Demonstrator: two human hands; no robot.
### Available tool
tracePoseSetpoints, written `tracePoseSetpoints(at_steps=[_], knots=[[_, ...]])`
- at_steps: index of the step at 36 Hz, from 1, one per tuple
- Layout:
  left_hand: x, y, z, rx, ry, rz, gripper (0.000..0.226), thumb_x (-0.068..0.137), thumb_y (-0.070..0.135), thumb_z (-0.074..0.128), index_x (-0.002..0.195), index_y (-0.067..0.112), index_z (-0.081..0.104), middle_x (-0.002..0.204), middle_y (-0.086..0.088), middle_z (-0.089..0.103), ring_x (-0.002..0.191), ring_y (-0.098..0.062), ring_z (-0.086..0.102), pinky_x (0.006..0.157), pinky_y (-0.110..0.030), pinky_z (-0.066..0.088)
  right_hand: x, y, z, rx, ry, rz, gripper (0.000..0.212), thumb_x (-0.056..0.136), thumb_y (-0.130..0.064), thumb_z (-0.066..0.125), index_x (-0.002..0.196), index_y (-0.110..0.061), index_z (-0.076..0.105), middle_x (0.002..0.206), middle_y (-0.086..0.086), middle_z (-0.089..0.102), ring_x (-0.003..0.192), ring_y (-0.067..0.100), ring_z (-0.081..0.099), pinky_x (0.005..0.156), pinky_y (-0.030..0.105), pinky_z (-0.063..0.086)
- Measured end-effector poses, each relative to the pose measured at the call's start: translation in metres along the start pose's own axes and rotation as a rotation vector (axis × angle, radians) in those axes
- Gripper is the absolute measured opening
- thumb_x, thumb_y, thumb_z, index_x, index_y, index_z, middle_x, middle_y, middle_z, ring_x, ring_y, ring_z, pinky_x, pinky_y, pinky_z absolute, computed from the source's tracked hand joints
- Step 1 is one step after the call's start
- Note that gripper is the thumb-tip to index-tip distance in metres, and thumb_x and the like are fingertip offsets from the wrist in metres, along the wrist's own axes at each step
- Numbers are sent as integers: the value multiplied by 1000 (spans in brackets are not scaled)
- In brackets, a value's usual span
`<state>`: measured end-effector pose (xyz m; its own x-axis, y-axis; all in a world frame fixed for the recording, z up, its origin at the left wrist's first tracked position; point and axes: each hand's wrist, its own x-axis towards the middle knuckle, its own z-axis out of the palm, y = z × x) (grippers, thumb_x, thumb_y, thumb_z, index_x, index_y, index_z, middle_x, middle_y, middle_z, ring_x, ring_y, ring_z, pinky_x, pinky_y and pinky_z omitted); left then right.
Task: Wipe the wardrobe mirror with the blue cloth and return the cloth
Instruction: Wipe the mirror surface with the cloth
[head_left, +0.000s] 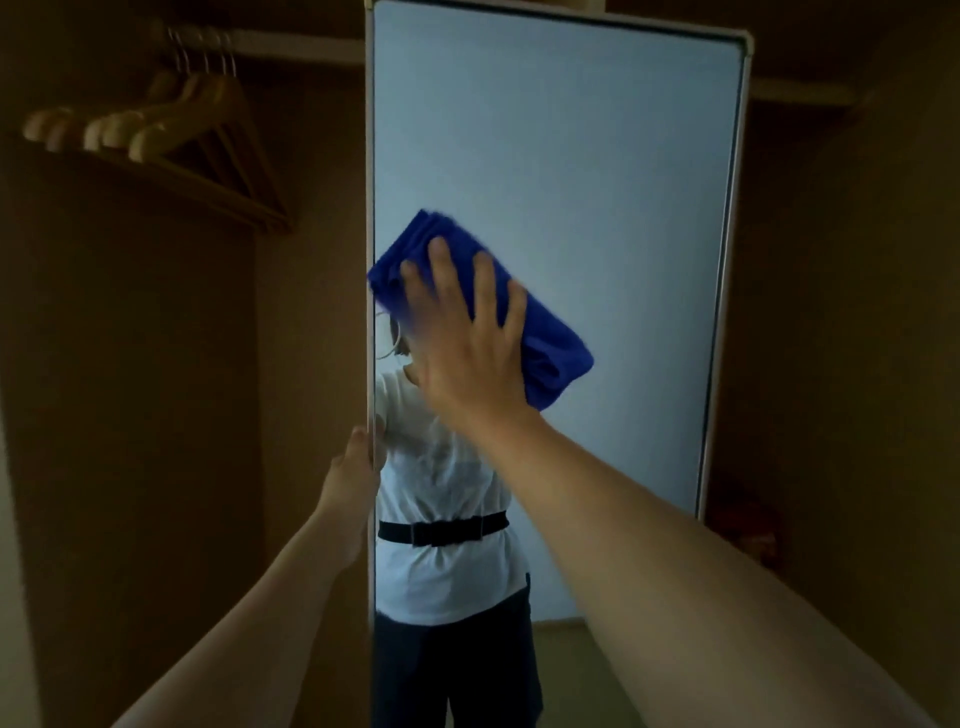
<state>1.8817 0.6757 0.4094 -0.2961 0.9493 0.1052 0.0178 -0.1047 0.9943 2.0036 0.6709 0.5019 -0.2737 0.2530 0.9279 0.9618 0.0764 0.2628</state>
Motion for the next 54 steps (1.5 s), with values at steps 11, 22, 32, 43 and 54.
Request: tracePoseSetpoints(at_steps=[11, 22, 32, 43, 54], knots=[[-6, 4, 1, -39, -48, 126, 37, 102, 26, 26, 113, 7, 56, 114, -19, 61, 93, -23, 56, 79, -33, 47, -88, -26, 30, -13, -12, -156, 77, 84, -29, 47, 152, -23, 11, 159, 4, 16, 142, 39, 18, 112, 60, 12], [0, 0, 0, -161, -49, -52, 40, 94, 47, 32, 95, 15, 56, 82, -6, 56, 78, -18, 52, 73, -33, 45, -221, -18, 61, -58, -120, -406, 82, 81, -31, 45, 153, -25, 7, 161, 5, -4, 143, 37, 6, 113, 58, 2], [3, 0, 8, -80, 15, -8, 86, 81, 78, 23, 130, 11, 48, 106, -7, 58, 102, -25, 55, 93, -39, 42, -184, 22, 46, -74, -88, -513, 92, 79, -38, 61, 152, -28, 6, 159, -2, -1, 143, 34, 12, 112, 54, 13], [8, -7, 16, -52, 127, 103, 81, 85, 72, 22, 123, 7, 53, 93, -10, 62, 81, -23, 60, 70, -35, 48, -92, 98, 13, -37, 23, -130, 75, 79, -29, 62, 148, -21, 32, 154, 11, 30, 135, 42, 34, 104, 61, 29], [9, -8, 15, -53, 180, 84, 63, 82, 76, 22, 92, 19, 47, 73, 0, 54, 67, -15, 54, 60, -30, 40, -148, 65, 32, -67, 15, -62, 71, 83, -34, 49, 148, -23, 24, 154, 9, 30, 136, 42, 32, 106, 62, 26]])
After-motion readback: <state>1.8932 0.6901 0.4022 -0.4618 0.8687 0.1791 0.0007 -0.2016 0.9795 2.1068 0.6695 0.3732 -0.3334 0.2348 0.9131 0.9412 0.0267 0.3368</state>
